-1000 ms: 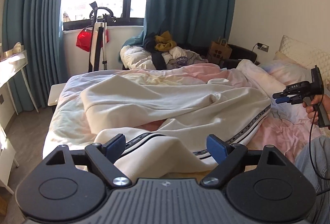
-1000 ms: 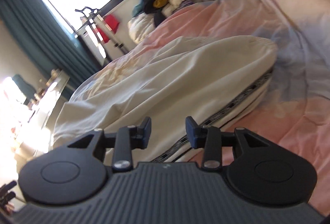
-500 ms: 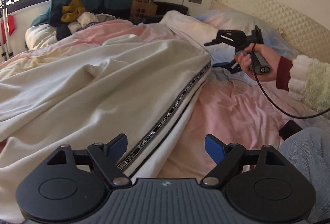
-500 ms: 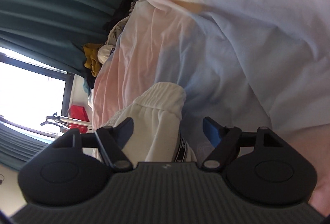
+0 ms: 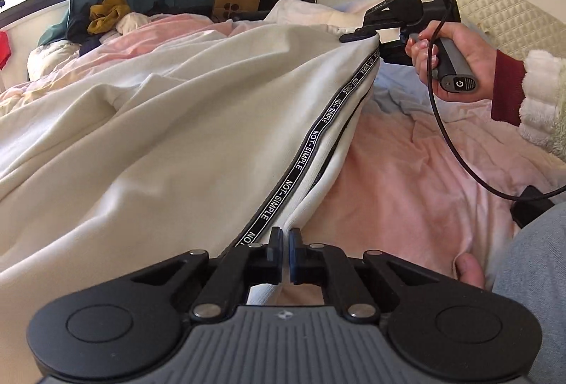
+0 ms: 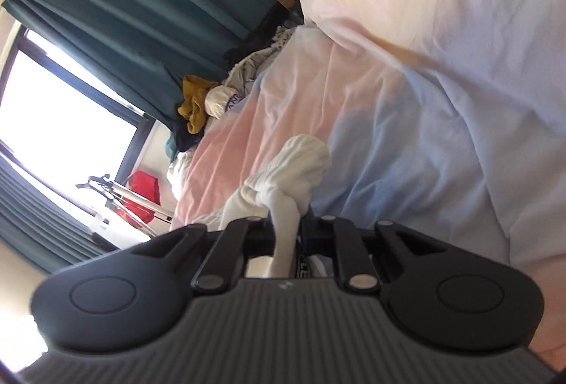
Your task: Fold clothes
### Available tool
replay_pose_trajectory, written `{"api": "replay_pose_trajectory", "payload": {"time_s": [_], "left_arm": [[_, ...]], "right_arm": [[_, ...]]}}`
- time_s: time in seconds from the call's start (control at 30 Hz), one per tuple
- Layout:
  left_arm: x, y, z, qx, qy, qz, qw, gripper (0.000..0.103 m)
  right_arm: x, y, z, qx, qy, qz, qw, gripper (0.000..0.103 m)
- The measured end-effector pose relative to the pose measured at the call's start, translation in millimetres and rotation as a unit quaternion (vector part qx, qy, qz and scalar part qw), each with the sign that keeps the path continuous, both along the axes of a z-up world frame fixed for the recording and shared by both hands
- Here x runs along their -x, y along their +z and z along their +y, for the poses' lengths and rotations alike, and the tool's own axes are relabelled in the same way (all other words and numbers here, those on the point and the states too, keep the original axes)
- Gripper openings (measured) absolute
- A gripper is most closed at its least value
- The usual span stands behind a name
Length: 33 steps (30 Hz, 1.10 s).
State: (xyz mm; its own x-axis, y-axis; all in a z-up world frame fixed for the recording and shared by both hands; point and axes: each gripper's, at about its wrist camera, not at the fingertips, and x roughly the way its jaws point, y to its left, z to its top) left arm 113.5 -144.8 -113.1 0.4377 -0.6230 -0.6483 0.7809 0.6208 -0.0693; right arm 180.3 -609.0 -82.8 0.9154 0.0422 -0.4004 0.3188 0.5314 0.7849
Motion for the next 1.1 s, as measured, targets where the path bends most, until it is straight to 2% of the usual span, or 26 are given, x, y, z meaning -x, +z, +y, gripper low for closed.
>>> {"api": "replay_pose_trajectory", "payload": {"time_s": [0.13,0.2,0.3,0.4,0.43,0.5,0.53,0.6,0.63,0.67,0.77,0.8,0.9,0.97,1.1], "left_arm": [[12,11,13,0.020,-0.001,0.015,0.9997,0.003],[19,12,19,0.030,0.001,0.025,0.9992,0.004],[32,13,23,0.022,0.007,0.032,0.9992,0.004],[34,3,26,0.007,0.025,0.048,0.9985,0.005],[34,-2,25,0.004,0.032,0.054,0.9980,0.005],[34,1,28,0.021,0.032,0.061,0.9974,0.008],[34,3,30,0.031,0.031,0.064,0.9970,0.010],[34,7,33,0.050,0.029,0.071,0.9958,0.030],[35,11,35,0.061,0.031,0.069,0.9952,0.034],[38,15,37,0.071,0.034,0.068,0.9946,0.040],[41,27,44,0.097,0.035,0.062,0.9927,0.045],[41,31,46,0.101,0.039,0.057,0.9924,0.049],[38,40,51,0.113,0.054,0.043,0.9912,0.053],[31,42,55,0.121,0.063,0.041,0.9899,0.053],[14,41,65,0.135,0.080,0.043,0.9866,0.053]], "right_arm": [[38,10,-1,0.014,-0.008,0.003,1.000,0.012],[62,4,-3,0.012,-0.017,0.015,1.000,0.012],[91,-20,-4,0.005,-0.027,0.058,0.998,0.012],[99,-46,-1,0.002,0.004,0.105,0.995,0.014],[103,-47,-1,0.002,0.011,0.105,0.994,0.014],[105,-29,-1,0.023,0.027,0.096,0.995,0.017],[107,-20,-1,0.033,0.034,0.092,0.995,0.017],[109,-1,-1,0.055,0.050,0.084,0.994,0.022],[108,13,0,0.080,0.056,0.083,0.992,0.024],[105,24,-1,0.100,0.053,0.083,0.990,0.028],[95,55,-3,0.157,0.043,0.082,0.983,0.034],[85,61,-5,0.159,0.045,0.079,0.983,0.042],[56,77,-13,0.163,0.050,0.073,0.983,0.057],[15,75,-9,0.135,0.086,0.080,0.984,0.061],[-77,56,1,0.068,0.161,0.090,0.980,0.061]]}}
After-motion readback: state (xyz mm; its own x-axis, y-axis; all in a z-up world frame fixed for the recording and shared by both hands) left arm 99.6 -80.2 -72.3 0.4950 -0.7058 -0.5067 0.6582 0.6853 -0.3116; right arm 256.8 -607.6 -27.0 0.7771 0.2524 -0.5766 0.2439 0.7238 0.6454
